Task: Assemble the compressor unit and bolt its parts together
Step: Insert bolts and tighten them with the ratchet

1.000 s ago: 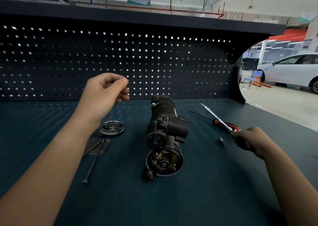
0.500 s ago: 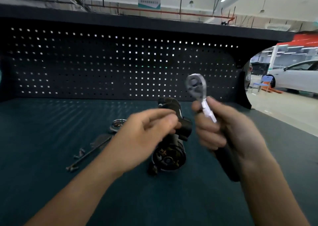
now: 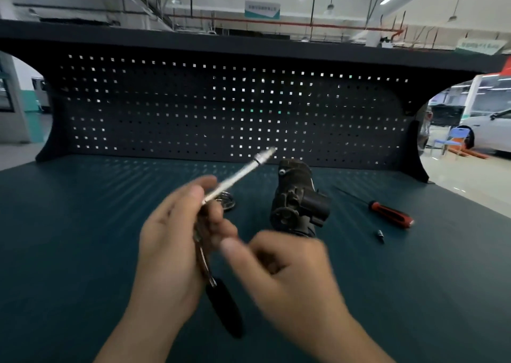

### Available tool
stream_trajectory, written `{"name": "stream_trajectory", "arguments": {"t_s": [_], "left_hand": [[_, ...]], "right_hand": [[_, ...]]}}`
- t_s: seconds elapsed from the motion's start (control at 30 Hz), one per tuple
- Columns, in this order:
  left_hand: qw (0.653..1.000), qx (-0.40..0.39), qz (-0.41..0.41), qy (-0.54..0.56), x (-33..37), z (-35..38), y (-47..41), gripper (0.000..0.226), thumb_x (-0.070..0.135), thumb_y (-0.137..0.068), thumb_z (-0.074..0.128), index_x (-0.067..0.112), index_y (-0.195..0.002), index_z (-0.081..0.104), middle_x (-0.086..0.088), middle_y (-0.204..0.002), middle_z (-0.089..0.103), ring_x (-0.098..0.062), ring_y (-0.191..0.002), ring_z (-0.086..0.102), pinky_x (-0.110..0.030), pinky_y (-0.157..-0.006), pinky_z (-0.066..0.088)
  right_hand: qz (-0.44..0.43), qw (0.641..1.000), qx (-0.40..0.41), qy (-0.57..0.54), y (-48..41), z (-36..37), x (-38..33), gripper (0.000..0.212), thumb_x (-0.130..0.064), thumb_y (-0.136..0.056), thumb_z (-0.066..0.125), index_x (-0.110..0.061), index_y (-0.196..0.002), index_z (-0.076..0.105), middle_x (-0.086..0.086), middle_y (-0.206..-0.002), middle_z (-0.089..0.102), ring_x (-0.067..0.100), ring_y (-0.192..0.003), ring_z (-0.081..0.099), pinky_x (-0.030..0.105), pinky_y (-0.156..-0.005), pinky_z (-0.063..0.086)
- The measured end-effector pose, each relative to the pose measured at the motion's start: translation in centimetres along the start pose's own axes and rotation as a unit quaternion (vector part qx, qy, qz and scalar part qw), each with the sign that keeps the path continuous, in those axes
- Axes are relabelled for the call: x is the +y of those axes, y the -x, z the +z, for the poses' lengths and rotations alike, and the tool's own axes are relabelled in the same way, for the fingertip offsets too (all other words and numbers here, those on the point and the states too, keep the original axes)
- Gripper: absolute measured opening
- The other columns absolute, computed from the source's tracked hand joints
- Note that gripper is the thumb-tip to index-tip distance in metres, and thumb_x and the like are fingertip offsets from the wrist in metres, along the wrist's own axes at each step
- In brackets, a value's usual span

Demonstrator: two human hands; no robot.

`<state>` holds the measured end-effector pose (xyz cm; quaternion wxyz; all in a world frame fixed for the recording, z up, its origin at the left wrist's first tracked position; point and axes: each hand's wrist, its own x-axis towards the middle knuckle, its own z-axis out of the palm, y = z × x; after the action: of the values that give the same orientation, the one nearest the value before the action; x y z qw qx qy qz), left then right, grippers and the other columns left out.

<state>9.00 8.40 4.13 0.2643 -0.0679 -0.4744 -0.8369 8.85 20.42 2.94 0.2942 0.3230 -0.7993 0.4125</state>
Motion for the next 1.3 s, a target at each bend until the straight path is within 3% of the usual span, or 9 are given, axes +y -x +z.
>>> {"name": "stream_trajectory", "arguments": {"t_s": [0.07, 0.17, 0.23, 0.33, 0.43, 0.57, 0.93, 1.13, 1.3], "left_hand": [[0.996, -0.028, 0.082, -0.026, 0.9, -0.3, -1.3, 0.017, 0.023, -0.082, 0.057, 0.025, -0.073, 0.071, 0.004, -0.055, 0.057, -0.005, -0.036, 0.042, -0.013, -0.038, 0.037], [0.967, -0.115, 0.136, -0.18, 0.7, -0.8, -3.2, 0.016, 0.027, -0.07, 0.061, 0.035, -0.083, 0.067, 0.001, -0.062, 0.058, -0.001, -0.038, 0.04, -0.012, -0.039, 0.035], [0.913, -0.167, 0.164, -0.334, -0.4, -0.6, -4.2, 0.022, 0.018, -0.079, 0.061, 0.039, -0.086, 0.062, 0.006, -0.07, 0.064, 0.001, -0.046, 0.049, -0.008, -0.046, 0.039], [0.783, -0.289, 0.176, -0.521, -2.8, -0.4, -5.0, 0.027, 0.022, -0.081, 0.057, 0.041, -0.1, 0.056, 0.022, -0.081, 0.06, 0.009, -0.071, 0.055, -0.008, -0.066, 0.042], [0.706, -0.357, 0.201, -0.578, -4.7, -0.7, -5.1, 0.032, 0.031, -0.085, 0.054, 0.029, -0.117, 0.055, 0.031, -0.09, 0.048, 0.015, -0.079, 0.049, -0.008, -0.072, 0.039], [0.744, -0.336, 0.187, -0.547, -4.8, -0.9, -5.1, 0.03, 0.033, -0.084, 0.052, 0.031, -0.113, 0.055, 0.028, -0.087, 0.054, 0.002, -0.076, 0.055, -0.017, -0.064, 0.045], [0.793, -0.312, 0.16, -0.499, -5.1, -0.6, -3.9, 0.029, 0.028, -0.087, 0.054, 0.053, -0.097, 0.043, 0.031, -0.101, 0.054, 0.006, -0.084, 0.056, -0.003, -0.066, 0.039], [0.797, -0.304, 0.164, -0.496, -5.3, -1.0, -4.4, 0.036, 0.02, -0.086, 0.058, 0.052, -0.097, 0.044, 0.028, -0.095, 0.056, 0.006, -0.08, 0.057, -0.003, -0.064, 0.039], [0.795, -0.312, 0.18, -0.488, -5.6, -0.7, -4.0, 0.026, 0.037, -0.08, 0.049, 0.053, -0.099, 0.044, 0.027, -0.099, 0.056, 0.004, -0.079, 0.058, -0.002, -0.063, 0.038]], "right_hand": [[-0.027, 0.99, 0.139, -0.005, -1.0, -1.8, 1.2, 0.044, -0.044, -0.081, 0.052, -0.016, -0.047, 0.045, -0.002, -0.047, 0.043, 0.007, -0.043, 0.038, 0.02, -0.044, 0.031], [0.035, 0.975, 0.217, -0.046, -3.8, -4.3, 4.6, 0.02, -0.032, -0.084, 0.059, -0.028, -0.064, 0.059, -0.013, -0.063, 0.061, -0.001, -0.06, 0.055, 0.008, -0.056, 0.037], [0.107, 0.981, 0.162, -0.021, -5.6, -5.0, 7.3, 0.007, -0.026, -0.087, 0.058, -0.031, -0.086, 0.063, -0.023, -0.085, 0.061, -0.007, -0.083, 0.055, 0.004, -0.072, 0.038], [0.193, 0.98, 0.04, 0.001, -6.4, -4.2, 10.9, 0.03, -0.029, -0.092, 0.053, -0.025, -0.121, 0.058, -0.017, -0.122, 0.052, -0.002, -0.116, 0.043, 0.019, -0.1, 0.035], [0.243, 0.966, 0.011, -0.088, -5.7, -3.1, 12.1, 0.031, -0.034, -0.093, 0.048, -0.03, -0.122, 0.058, -0.014, -0.133, 0.051, 0.004, -0.126, 0.042, 0.03, -0.108, 0.032], [0.246, 0.962, 0.029, -0.113, -5.6, -2.9, 12.2, 0.031, -0.034, -0.092, 0.047, -0.031, -0.121, 0.059, -0.014, -0.133, 0.051, 0.004, -0.127, 0.042, 0.033, -0.11, 0.032], [0.239, 0.963, 0.039, -0.118, -5.5, -2.8, 12.2, 0.033, -0.031, -0.093, 0.047, -0.027, -0.123, 0.058, -0.011, -0.135, 0.051, 0.004, -0.127, 0.041, 0.032, -0.111, 0.031], [0.241, 0.961, 0.044, -0.124, -5.5, -2.8, 12.2, 0.033, -0.03, -0.093, 0.047, -0.026, -0.123, 0.058, -0.011, -0.135, 0.05, 0.003, -0.127, 0.041, 0.03, -0.111, 0.03], [0.242, 0.961, 0.044, -0.126, -5.5, -2.8, 12.1, 0.033, -0.031, -0.093, 0.047, -0.026, -0.123, 0.058, -0.011, -0.135, 0.05, 0.003, -0.127, 0.041, 0.03, -0.111, 0.03]]}}
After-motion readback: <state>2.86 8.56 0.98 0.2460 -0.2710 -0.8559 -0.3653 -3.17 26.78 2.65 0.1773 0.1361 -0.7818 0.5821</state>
